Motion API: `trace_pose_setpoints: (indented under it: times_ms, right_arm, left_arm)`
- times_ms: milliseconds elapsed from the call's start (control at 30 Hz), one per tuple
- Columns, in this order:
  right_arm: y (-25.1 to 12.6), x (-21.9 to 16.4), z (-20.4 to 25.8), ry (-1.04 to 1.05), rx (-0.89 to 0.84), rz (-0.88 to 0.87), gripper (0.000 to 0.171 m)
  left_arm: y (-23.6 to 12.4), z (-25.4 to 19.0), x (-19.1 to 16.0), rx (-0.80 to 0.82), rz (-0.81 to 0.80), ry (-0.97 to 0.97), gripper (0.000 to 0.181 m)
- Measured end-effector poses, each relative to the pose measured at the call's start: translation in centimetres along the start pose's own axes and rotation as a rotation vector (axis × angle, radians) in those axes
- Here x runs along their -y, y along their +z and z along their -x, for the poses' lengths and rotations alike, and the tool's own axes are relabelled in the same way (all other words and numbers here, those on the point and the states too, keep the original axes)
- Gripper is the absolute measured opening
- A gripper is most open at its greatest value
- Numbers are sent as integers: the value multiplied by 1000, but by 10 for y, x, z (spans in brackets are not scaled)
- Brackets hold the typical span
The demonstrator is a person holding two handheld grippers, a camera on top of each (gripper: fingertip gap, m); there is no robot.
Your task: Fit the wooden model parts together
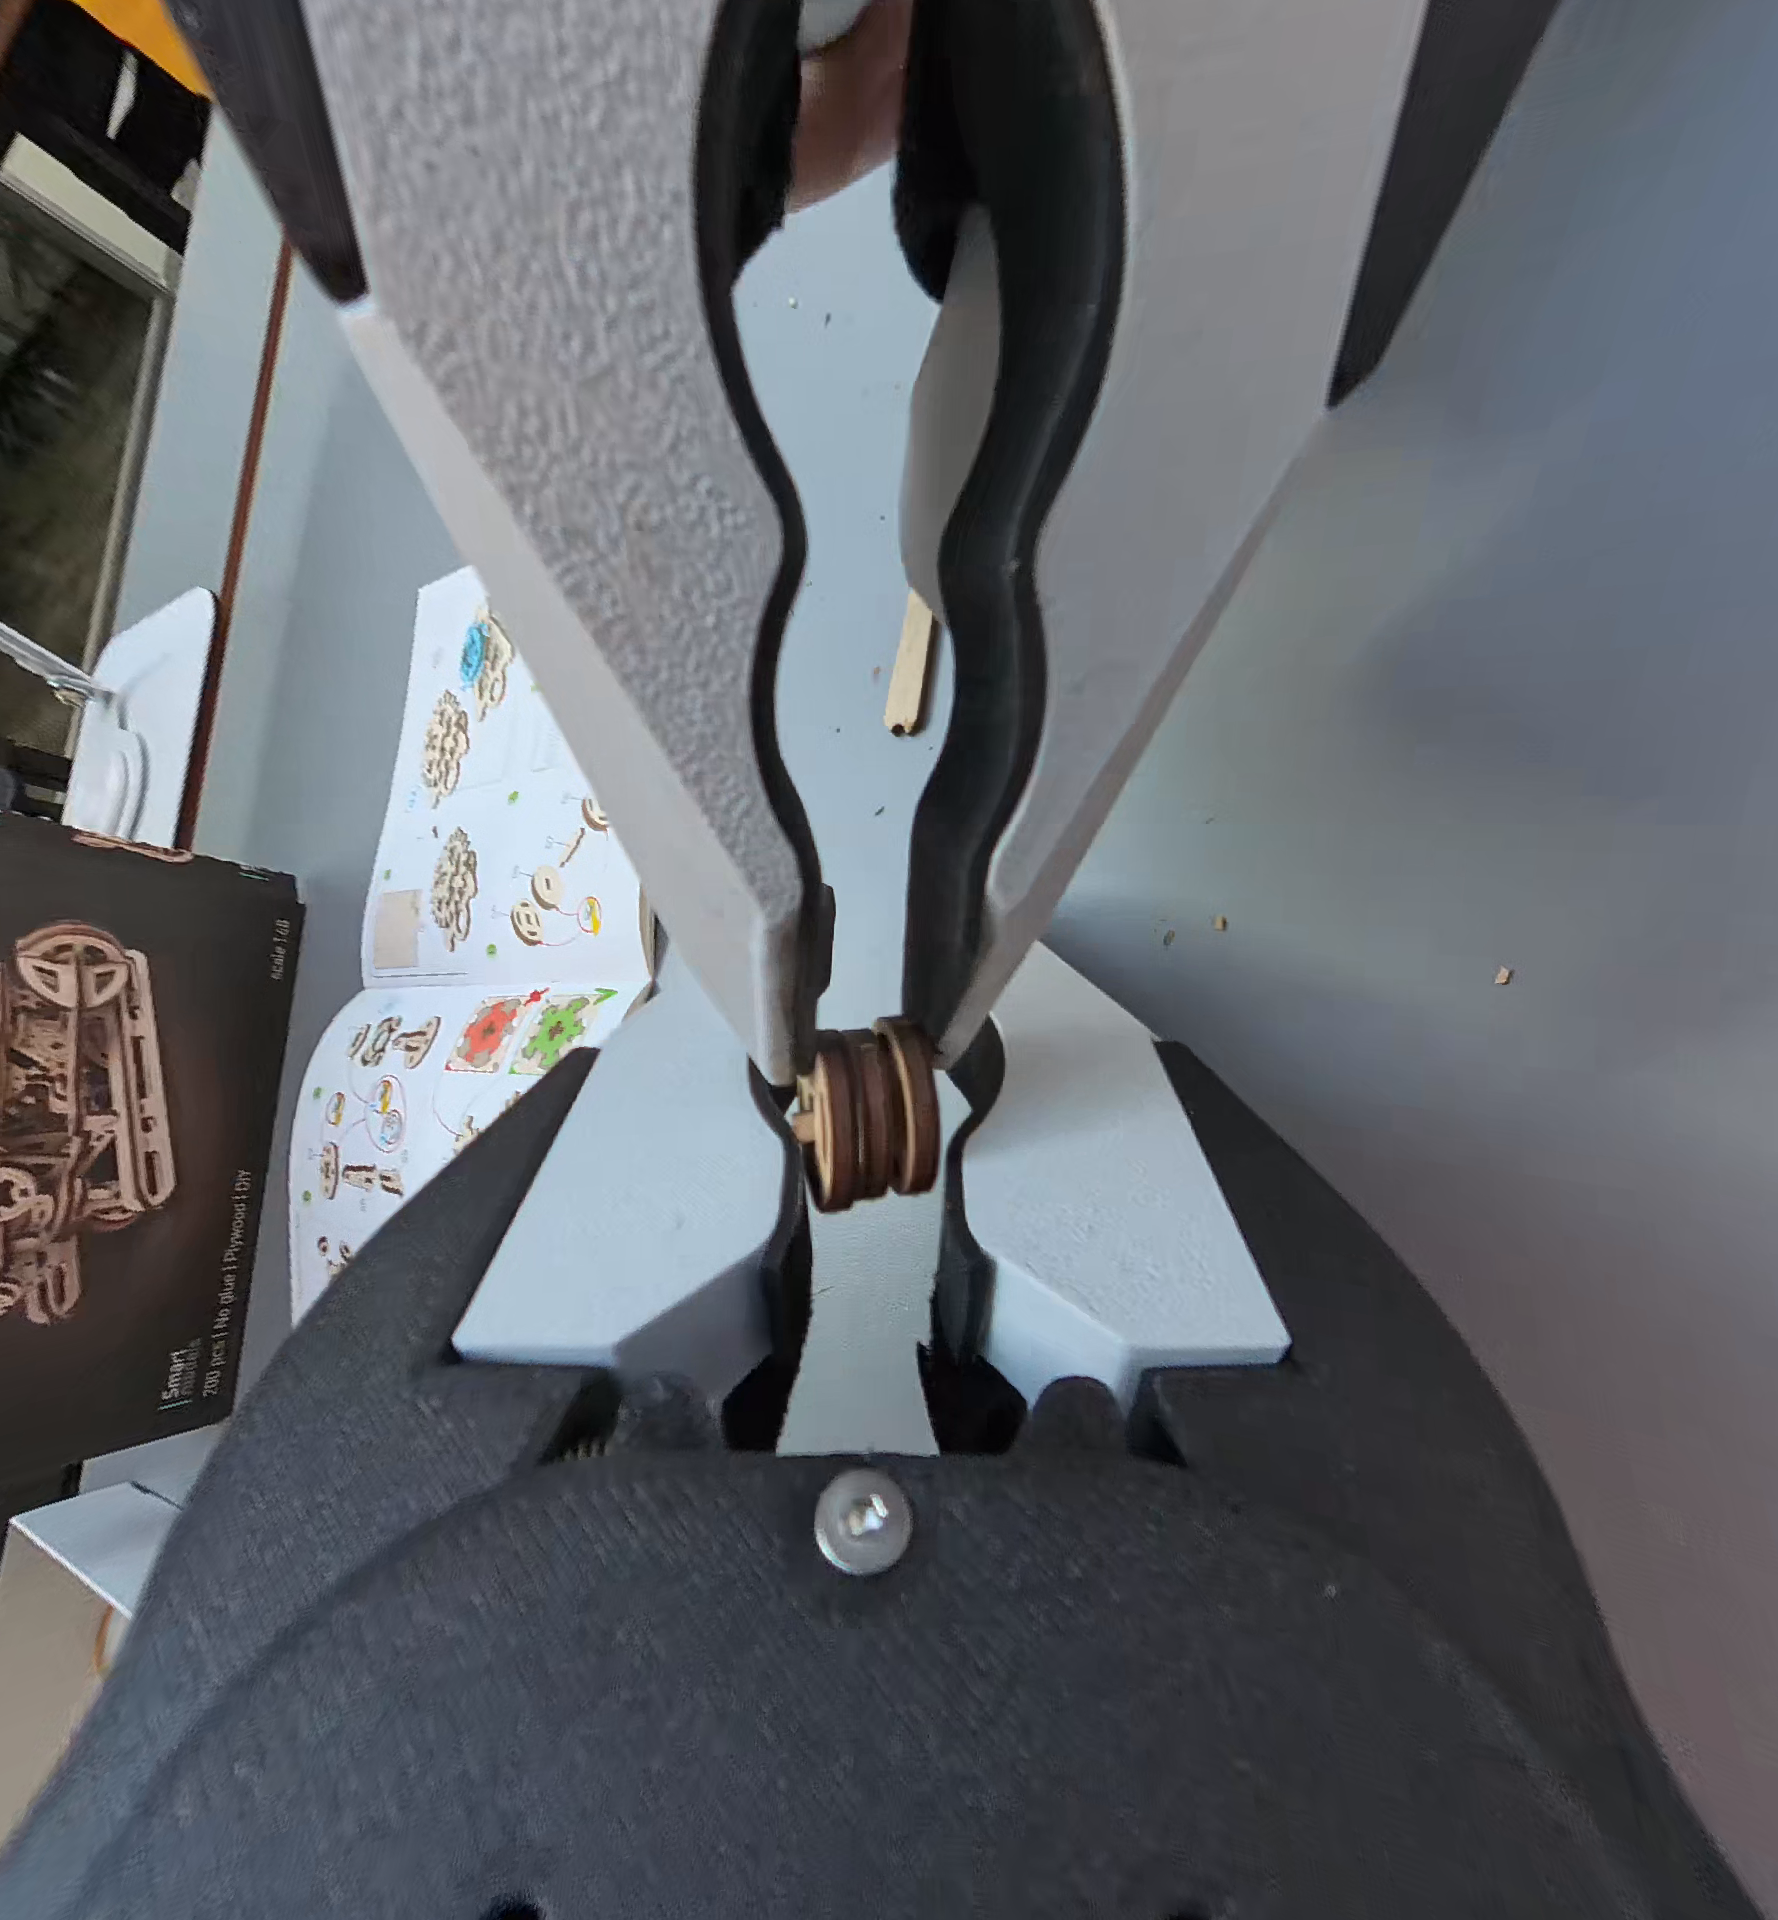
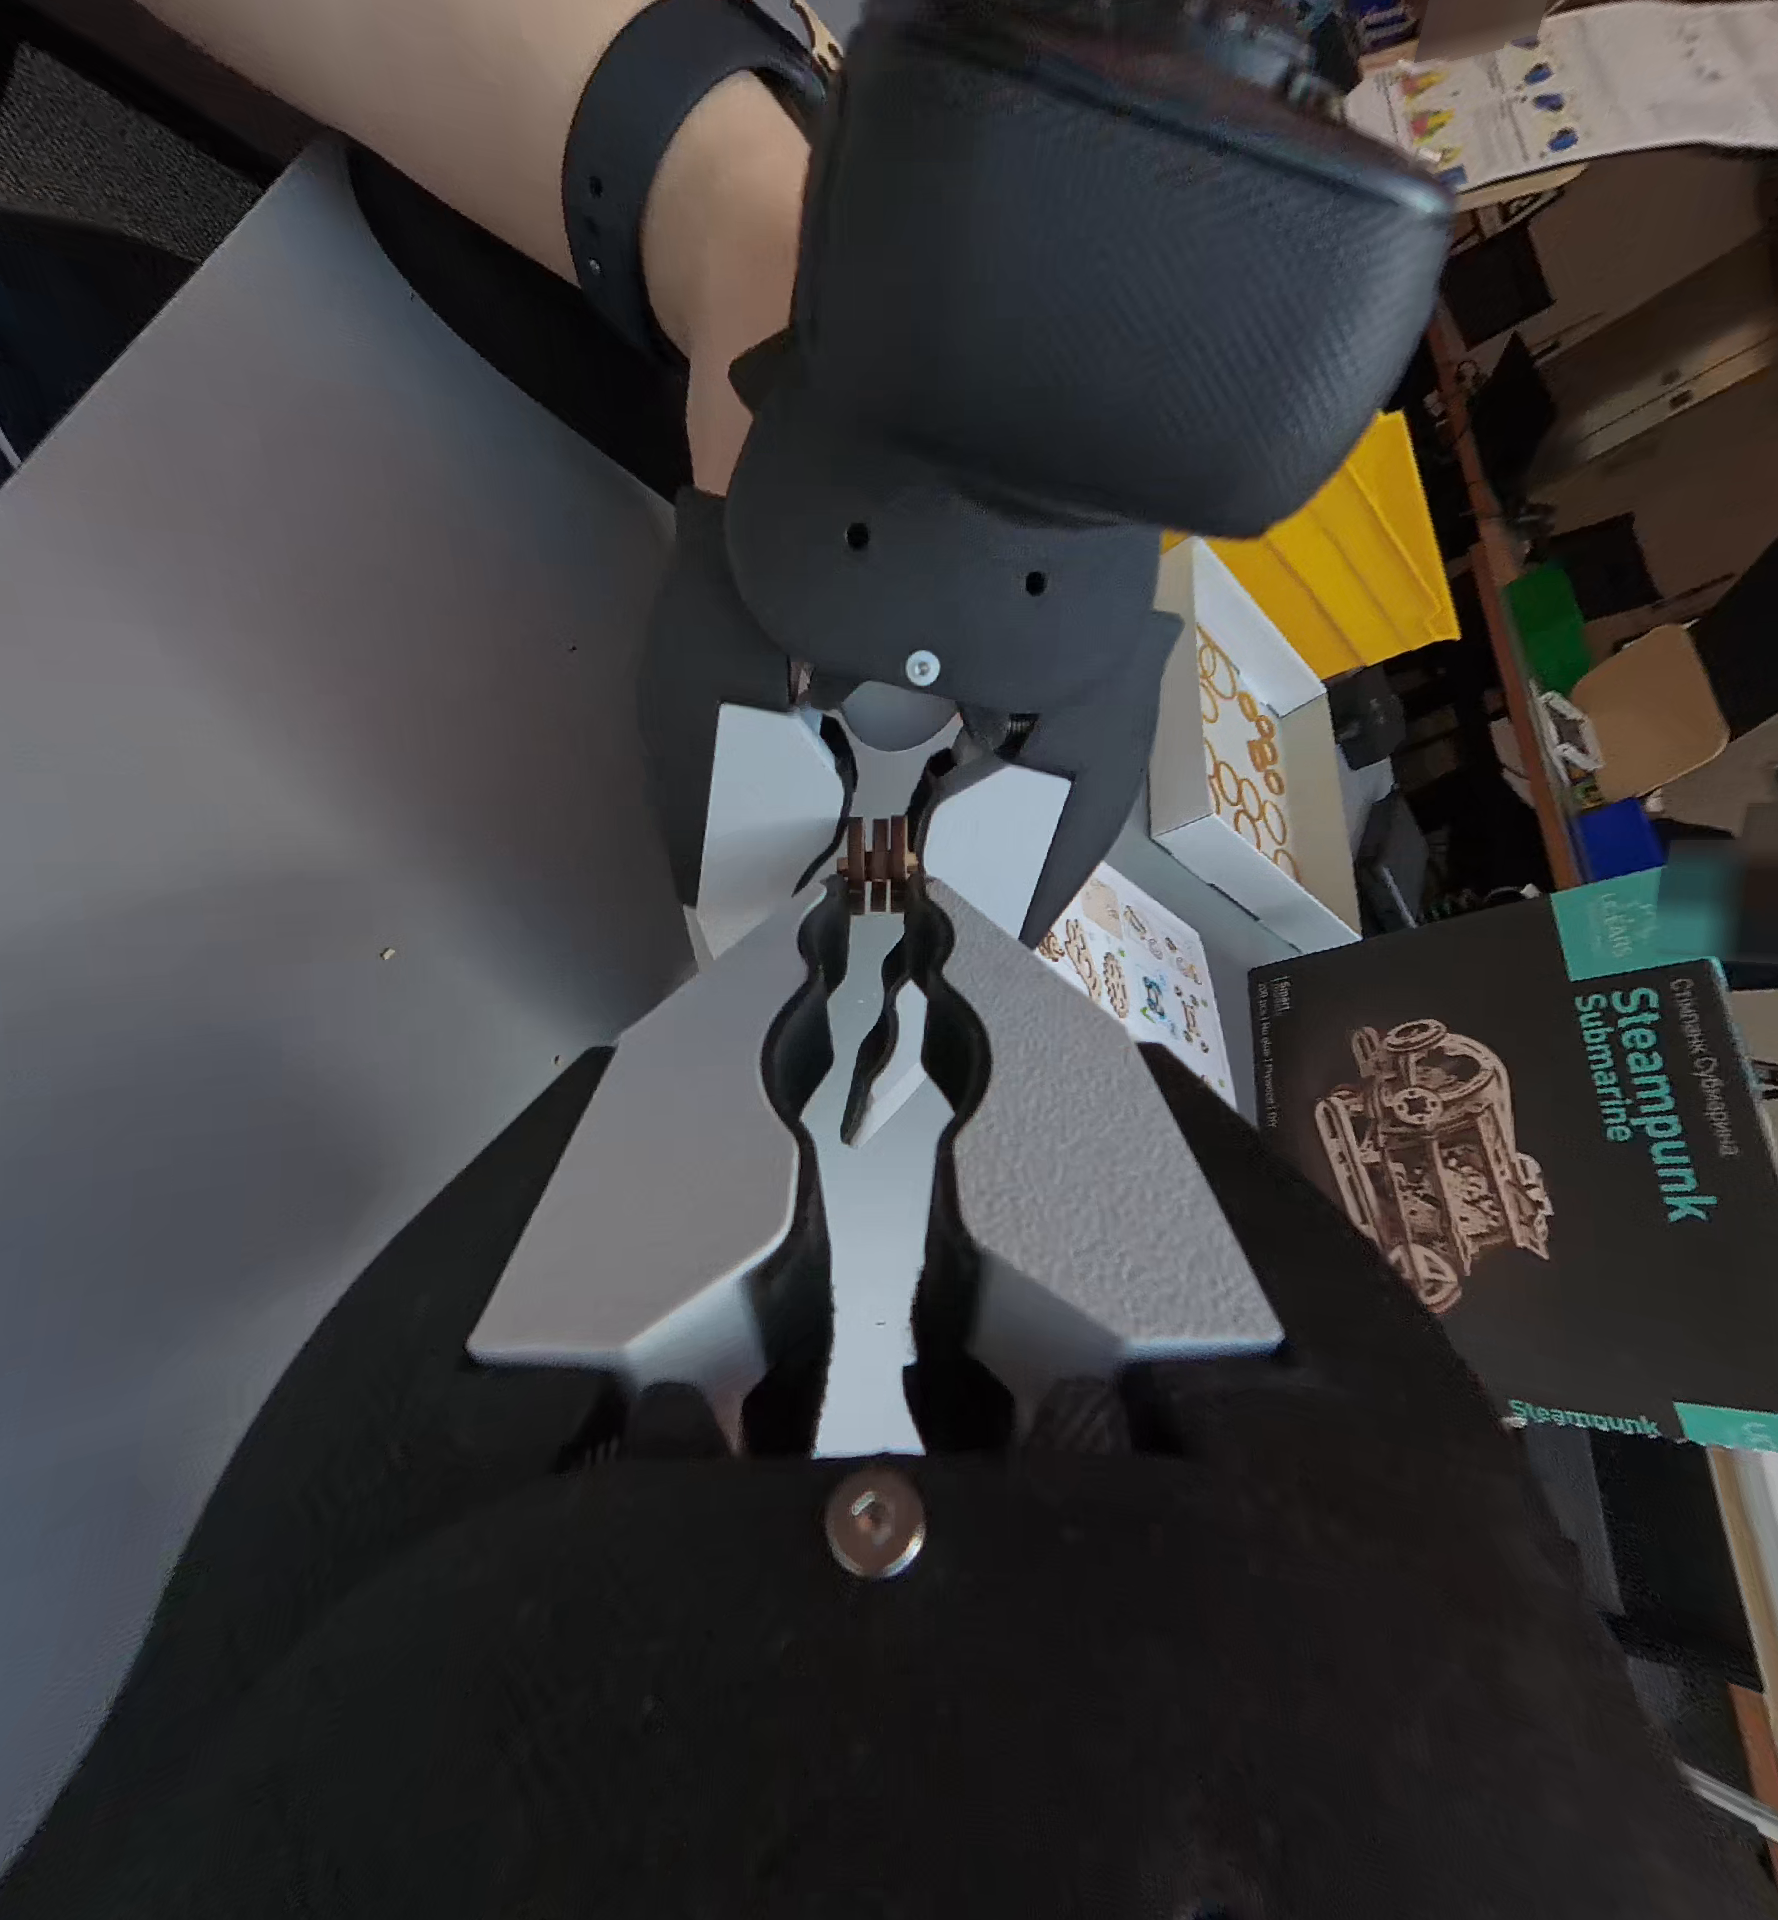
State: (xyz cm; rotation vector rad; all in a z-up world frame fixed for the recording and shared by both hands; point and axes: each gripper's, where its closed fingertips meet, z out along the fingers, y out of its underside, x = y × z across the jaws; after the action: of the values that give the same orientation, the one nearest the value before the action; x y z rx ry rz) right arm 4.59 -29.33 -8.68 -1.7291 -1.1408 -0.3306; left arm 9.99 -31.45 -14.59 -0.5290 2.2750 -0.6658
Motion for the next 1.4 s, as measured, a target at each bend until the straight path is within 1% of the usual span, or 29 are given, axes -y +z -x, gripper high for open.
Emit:
trace_pose_setpoints:
  times_ms: [100,167,233,333,500,567,667,767,900,1067,1400]
  right_arm:
    - [-3,-7,-6,-61,-64,30,11]
    - [-8,-3,-6,-75,-67,-1,11]
    - [-12,-1,-10,-70,-90,-17,11]
    - [-16,-8,-15,-62,-107,-2,10]
    - [-22,-11,-17,-4,-81,-42,10]
    - [-25,-12,-20,23,-76,-59,10]
    - [-29,-15,-24,47,-78,-71,10]
    - [-31,-18,-25,68,-73,-78,10]
    - [-34,-18,-25,72,-65,-86,10]
    - [-35,-17,-25,89,-53,-106,10]
    - [-38,-9,-24,82,-46,-169,10]
  left_arm:
    - [-5,7,12,56,-67,5,17]
    - [-7,12,17,101,-92,34,6]
    - [-10,21,18,167,-96,57,6]
    - [-11,27,14,185,-77,25,13]
    - [-18,37,15,245,-88,41,6]
    - [-20,36,15,227,-99,46,6]
    - [-29,35,23,203,-161,36,6]
    - [-39,35,25,173,-207,-6,14]
    - [-55,32,38,145,-315,-21,14]
    - [-64,28,47,124,-382,-9,12]
    - [-68,25,50,132,-385,38,10]
